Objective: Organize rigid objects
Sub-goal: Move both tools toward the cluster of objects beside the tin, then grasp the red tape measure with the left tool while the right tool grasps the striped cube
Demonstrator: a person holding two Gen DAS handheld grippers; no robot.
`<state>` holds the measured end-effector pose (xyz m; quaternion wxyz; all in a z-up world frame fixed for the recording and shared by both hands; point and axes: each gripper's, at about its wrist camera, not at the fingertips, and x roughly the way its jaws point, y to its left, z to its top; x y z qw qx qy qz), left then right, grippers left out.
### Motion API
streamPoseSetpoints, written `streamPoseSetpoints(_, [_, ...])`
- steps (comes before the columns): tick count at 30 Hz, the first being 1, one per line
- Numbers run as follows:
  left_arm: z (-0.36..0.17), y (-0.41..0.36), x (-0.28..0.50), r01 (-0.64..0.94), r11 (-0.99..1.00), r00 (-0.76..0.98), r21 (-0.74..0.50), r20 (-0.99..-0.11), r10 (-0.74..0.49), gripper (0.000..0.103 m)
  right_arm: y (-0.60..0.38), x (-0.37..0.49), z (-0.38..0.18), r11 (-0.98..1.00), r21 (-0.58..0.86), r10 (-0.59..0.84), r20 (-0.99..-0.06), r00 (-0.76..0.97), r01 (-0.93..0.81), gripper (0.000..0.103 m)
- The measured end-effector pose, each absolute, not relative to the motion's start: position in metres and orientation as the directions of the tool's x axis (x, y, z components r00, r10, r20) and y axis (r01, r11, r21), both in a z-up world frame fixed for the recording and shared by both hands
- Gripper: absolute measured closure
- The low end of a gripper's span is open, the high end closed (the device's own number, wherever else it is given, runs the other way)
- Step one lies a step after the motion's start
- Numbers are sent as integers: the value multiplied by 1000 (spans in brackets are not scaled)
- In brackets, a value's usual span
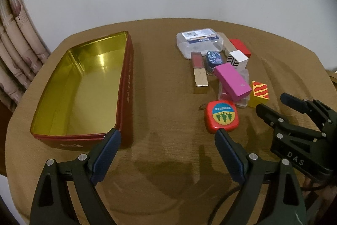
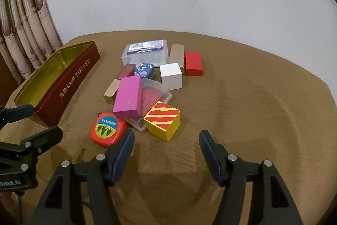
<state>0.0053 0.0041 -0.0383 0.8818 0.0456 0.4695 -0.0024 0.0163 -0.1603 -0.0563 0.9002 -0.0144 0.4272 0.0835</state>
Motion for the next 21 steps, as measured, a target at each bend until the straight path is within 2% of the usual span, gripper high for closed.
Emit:
streamPoseSetpoints(6, [-44, 3, 11, 49, 995, 552, 83, -833, 42, 14, -158, 27, -67, 988, 40, 121, -784, 609, -146, 39])
streamPoseSetpoints(8, [-46, 1, 13, 55, 995, 549, 84, -835, 41, 14, -158, 31, -70, 991, 34, 108, -786, 609, -132, 48])
streamPoseSetpoints(10, [-47, 0, 13, 60, 994, 548, 87, -835, 40, 14, -161, 35, -72, 991, 50, 117, -790, 602, -127, 52])
streamPoseSetpoints(16, [-51, -7, 20, 83, 994, 545, 76, -838, 19, 14, -162, 43, -74, 991, 53, 116, -784, 610, -121, 53])
streamPoseSetpoints(18, [-52, -8, 22, 84, 994, 541, 75, -841, 18, 14, -162, 46, -74, 989, 53, 125, -780, 613, -135, 59])
streamPoseSetpoints(19, [-52, -9, 22, 85, 994, 539, 70, -842, 13, 14, -163, 46, -74, 988, 56, 132, -779, 612, -142, 68])
streamPoseSetpoints(21, [-54, -11, 23, 83, 995, 535, 64, -845, 10, 14, -165, 47, -74, 988, 68, 142, -777, 613, -142, 71])
